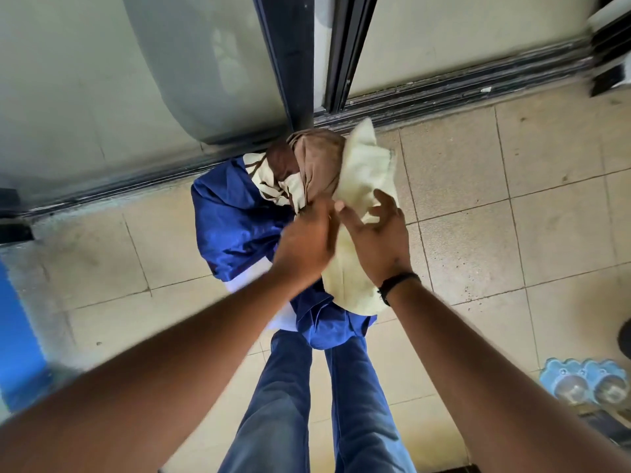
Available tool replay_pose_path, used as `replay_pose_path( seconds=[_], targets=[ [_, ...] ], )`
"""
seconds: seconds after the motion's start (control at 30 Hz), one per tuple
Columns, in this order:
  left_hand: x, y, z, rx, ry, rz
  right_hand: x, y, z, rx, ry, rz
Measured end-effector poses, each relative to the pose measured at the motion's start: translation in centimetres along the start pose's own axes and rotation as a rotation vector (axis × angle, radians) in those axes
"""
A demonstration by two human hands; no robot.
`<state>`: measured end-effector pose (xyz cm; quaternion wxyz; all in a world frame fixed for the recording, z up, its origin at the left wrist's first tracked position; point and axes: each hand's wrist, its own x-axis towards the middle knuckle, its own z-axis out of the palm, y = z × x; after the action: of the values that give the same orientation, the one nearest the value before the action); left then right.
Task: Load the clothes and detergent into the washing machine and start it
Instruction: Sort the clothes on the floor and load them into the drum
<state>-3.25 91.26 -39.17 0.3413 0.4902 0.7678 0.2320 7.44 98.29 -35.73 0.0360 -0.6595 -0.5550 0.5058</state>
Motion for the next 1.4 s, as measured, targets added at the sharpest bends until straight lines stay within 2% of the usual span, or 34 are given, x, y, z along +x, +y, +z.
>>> replay_pose_path(
  seconds=[0.1,0.2,0.3,0.37,0.43,0.5,0.6,0.67,0.73,0.8,0.87,0.93,1.0,1.1,1.2,1.27,1.3,1.4],
  targets=[
    [-5.8,3.5,2.0,-0.046,-0.139,-0.003,0.3,-0.2,0.3,-0.177,-0.018,0.032],
    [-10.6,5.3,2.7,-0.131,-0.124,0.000,-0.4,0.9,0.6,-0.266,-0.025,0.104],
    [-12.7,4.3,2.4,-0.340,-0.134,-0.151,-1.8,2.3,0.7,-0.254,-0.005,0.076],
    [-12.8,2.8,1.9,-0.460,0.003,-0.296,-2.9,2.5,0.7,-0.171,-0.031,0.037],
    [-11.8,0.5,0.7,-0.420,0.176,-0.389,-3.8,2.6,0.7,-0.119,-0.201,0.007],
    [-10.1,-1.8,-1.2,-0.294,0.229,-0.390,-4.8,2.6,0.8,-0.146,-0.499,-0.010],
    [-8.2,-3.8,-4.5,0.021,0.107,-0.179,-5.8,1.5,0.4,-0.219,-0.894,-0.048],
    [-7.9,-4.5,-5.9,0.164,0.036,0.016,-5.7,-0.1,-0.8,-0.275,-1.023,-0.073],
    [-8.0,-5.3,-6.9,0.198,-0.038,0.146,-4.9,-1.0,-1.9,-0.358,-1.065,-0.071],
    [-8.4,-5.5,-7.7,0.080,-0.077,0.160,-3.8,-1.4,-2.3,-0.469,-1.018,-0.121],
    [-9.0,-4.2,-8.4,-0.196,-0.047,-0.023,-2.5,-1.3,-2.4,-0.494,-0.838,-0.214],
    [-9.2,-3.3,-8.8,-0.457,0.077,-0.157,-0.9,-1.2,-2.6,-0.561,-0.554,-0.337],
    [-8.7,-2.8,-9.4,-0.645,0.257,-0.229,0.8,-0.9,-3.1,-0.615,-0.397,-0.342],
    [-7.0,-3.0,-9.8,-0.824,0.417,-0.354,3.3,0.8,-3.0,-0.691,-0.400,-0.171],
    [-5.0,-5.3,-9.5,-0.960,0.411,-0.507,4.3,2.1,-2.4,-0.752,-0.432,-0.043],
    [-3.9,-8.1,-8.7,-0.936,0.340,-0.588,4.5,2.3,-2.1,-0.586,-0.353,-0.051],
    [-3.6,-9.7,-8.2,-0.851,0.280,-0.637,4.7,2.4,-2.0,-0.426,-0.251,-0.076],
    [-3.7,-13.2,-6.4,-0.578,0.036,-0.713,4.3,1.7,-1.2,0.083,0.185,-0.030]
  ],
)
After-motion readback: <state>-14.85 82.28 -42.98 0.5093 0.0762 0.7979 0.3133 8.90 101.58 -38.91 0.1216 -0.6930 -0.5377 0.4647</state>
